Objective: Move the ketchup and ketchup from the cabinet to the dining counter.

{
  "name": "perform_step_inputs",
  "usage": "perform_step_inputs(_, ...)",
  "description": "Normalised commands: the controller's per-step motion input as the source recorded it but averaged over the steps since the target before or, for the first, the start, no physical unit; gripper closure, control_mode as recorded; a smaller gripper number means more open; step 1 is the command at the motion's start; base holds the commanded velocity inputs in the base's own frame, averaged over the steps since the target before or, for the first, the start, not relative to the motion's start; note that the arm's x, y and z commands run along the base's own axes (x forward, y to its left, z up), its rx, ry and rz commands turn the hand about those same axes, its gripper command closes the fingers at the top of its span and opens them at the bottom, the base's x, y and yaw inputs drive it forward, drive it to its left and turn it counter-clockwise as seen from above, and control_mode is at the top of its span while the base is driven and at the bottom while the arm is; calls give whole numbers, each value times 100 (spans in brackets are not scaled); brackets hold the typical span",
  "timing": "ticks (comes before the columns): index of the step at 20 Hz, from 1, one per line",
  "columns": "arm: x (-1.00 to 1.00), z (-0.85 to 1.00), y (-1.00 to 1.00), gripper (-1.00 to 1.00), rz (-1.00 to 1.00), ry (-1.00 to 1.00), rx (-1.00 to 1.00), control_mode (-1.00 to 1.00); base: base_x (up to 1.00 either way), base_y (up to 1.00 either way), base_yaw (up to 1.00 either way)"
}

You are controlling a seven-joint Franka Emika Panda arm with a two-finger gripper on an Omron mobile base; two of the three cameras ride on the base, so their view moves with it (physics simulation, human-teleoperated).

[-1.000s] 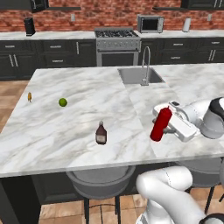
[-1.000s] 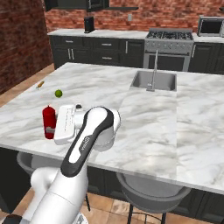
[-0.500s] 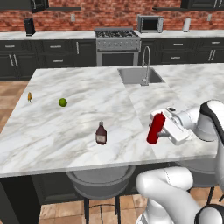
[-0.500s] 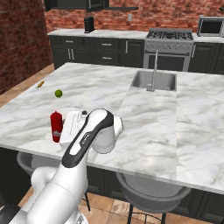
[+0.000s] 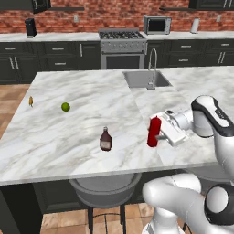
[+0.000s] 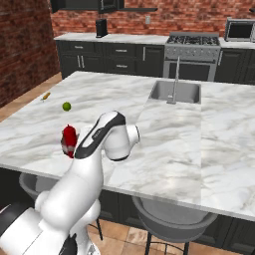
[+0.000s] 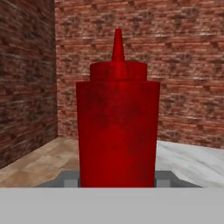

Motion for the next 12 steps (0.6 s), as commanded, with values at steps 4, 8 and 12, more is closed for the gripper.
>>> perform_step_inputs(4, 63, -25, 14, 100, 7, 0, -8, -100, 0, 0, 0)
perform_step_inputs(8, 63, -29, 15, 100, 11, 0, 0, -100, 0, 0, 0)
perform_step_inputs(12, 53, -33, 18, 100, 13, 0, 0, -100, 0, 0, 0)
